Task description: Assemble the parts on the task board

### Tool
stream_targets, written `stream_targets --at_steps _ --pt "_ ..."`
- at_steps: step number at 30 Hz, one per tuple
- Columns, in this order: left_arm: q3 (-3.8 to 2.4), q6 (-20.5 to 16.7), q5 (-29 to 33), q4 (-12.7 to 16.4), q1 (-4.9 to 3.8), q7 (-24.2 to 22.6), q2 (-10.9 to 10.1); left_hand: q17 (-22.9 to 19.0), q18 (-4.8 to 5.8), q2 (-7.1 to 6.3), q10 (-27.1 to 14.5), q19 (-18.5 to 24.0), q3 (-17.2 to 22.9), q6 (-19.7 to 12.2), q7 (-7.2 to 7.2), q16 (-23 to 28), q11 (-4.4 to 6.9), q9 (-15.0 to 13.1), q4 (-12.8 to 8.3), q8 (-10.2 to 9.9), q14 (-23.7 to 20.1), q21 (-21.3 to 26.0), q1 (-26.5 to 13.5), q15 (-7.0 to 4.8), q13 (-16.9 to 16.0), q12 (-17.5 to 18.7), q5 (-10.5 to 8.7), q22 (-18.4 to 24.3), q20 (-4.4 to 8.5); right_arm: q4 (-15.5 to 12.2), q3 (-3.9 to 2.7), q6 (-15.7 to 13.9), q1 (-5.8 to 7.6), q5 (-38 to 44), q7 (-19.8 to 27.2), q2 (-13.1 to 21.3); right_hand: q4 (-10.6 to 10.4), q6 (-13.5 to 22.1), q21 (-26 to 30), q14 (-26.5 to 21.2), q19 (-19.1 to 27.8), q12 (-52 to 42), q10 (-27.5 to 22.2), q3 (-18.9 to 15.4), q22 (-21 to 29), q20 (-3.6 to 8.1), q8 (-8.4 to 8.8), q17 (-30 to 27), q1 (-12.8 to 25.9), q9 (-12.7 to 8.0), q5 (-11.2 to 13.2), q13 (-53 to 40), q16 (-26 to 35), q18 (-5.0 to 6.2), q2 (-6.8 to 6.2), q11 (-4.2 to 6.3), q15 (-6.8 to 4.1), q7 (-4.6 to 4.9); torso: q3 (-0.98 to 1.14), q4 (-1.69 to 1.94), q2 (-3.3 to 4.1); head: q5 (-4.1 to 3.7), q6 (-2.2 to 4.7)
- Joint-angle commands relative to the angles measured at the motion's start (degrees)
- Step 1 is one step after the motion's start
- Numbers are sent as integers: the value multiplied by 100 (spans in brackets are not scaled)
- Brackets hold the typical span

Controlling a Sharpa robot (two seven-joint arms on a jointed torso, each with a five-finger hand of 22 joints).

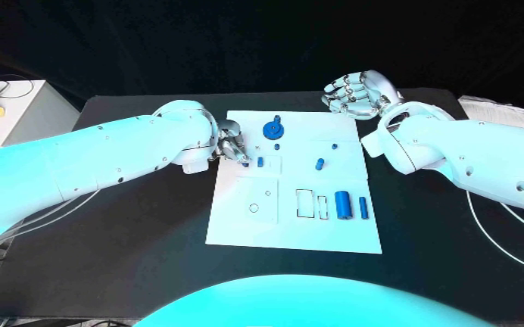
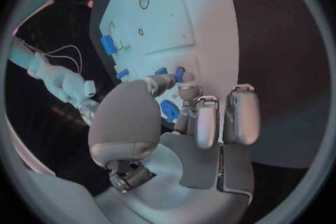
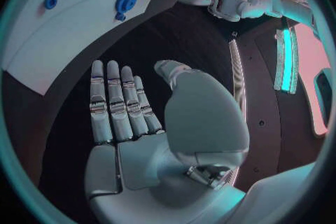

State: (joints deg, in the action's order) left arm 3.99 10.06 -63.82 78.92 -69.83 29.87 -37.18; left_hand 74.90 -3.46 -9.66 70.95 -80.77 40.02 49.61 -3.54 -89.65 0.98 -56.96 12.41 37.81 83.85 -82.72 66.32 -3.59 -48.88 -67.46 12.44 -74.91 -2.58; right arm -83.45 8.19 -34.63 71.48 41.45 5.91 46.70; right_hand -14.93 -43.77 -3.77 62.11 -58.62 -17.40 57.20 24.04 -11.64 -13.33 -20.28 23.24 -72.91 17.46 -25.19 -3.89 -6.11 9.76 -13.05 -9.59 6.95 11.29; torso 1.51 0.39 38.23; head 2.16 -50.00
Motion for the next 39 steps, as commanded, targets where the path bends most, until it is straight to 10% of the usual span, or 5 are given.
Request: stream_targets --at_steps 1,39 --pt "21 58 -43 24 29 33 21 1496 25 -23 42 -44 1106 90 26 -27 -8 8 -1048 12 610 -27 -86 -45 5 -25 23 -220 11 -2 -1 92 -6 23 70 -4 43 24 11 2 43 20 -15 -2 5 -13 31 -5 33 -5 -29 9 23 77 26 -35 23 248 0 -1 -2 -1 0" --pt "34 -165 45 -118 48 102 84 1475 23 -250 47 -50 -19 301 128 -14 61 5 -276 5 603 11 -1101 -108 18 0 -75 -204 79 -26 -1 129 -19 23 68 1 43 29 14 -12 57 34 -34 -8 41 -20 36 -36 44 -10 -32 18 47 74 26 -43 32 253 -6 0 -7 -35 0"
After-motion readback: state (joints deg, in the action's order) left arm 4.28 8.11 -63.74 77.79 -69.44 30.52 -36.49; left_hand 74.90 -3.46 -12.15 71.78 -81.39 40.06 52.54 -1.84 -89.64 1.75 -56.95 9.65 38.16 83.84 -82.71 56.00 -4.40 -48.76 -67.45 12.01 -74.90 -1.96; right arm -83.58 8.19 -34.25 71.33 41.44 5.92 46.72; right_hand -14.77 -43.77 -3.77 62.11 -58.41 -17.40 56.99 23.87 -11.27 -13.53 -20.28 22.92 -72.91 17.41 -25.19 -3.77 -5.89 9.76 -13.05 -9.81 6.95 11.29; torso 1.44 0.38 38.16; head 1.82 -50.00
